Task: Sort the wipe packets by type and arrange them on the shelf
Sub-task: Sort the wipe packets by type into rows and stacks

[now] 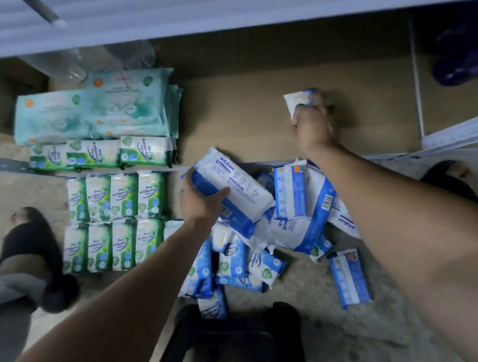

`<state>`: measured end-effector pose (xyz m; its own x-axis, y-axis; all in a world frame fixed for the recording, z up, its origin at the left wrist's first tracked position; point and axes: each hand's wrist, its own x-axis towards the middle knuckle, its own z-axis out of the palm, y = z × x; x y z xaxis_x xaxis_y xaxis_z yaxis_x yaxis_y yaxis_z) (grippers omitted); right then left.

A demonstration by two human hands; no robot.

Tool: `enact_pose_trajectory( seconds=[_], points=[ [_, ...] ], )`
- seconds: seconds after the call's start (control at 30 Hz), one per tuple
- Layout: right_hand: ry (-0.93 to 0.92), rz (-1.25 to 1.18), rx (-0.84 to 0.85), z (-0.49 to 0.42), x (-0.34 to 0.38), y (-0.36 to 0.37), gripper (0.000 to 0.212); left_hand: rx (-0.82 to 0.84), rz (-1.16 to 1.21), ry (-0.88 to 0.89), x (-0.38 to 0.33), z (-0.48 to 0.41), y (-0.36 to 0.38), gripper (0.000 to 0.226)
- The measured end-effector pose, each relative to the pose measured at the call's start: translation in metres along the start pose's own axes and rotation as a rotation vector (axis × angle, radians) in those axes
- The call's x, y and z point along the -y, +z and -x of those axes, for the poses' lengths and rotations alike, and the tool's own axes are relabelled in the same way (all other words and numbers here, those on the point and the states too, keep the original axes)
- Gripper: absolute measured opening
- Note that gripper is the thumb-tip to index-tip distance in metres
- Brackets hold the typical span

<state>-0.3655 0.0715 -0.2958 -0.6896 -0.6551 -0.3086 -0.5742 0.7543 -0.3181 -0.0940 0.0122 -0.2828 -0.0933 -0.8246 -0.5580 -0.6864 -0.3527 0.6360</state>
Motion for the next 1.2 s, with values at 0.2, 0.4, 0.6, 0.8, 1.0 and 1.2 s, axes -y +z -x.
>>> enact_pose_trajectory(
  seconds=[0.2, 0.4, 0.6, 0.8, 1.0, 1.2],
  points=[
    [0.136, -0.057, -0.162, 0.06, -0.028, -0.008, 0.04, 0.011, 0.042, 0.013, -0.002, 0.002, -0.007, 0.077],
    [0.297, -0.193, -0.238, 0.138, -0.066, -0.004, 0.045, 0.053, 0.182, 0.055, -0.016, 0.018, -0.017, 0.059],
    [0.38, -0.225, -0.166, 0.206, -0.081, 0.008, 0.037, 0.118, 0.149, 0.253, -0.04, 0.038, -0.039, 0.062],
    [0.442, -0.093, -0.105, 0.244, -0.064, 0.018, 0.038, 0.077, -0.207, 0.677, -0.062, 0.056, -0.059, 0.077],
    [0.132, -0.089, -0.033, 0.224, -0.025, 0.011, 0.055, 0.114, -0.666, 1.031, -0.064, 0.079, -0.048, 0.099],
    [-0.044, -0.146, 0.058, 0.205, -0.011, 0.019, 0.05, 0.139, -0.625, 1.01, -0.049, 0.077, -0.028, 0.047]
  ],
)
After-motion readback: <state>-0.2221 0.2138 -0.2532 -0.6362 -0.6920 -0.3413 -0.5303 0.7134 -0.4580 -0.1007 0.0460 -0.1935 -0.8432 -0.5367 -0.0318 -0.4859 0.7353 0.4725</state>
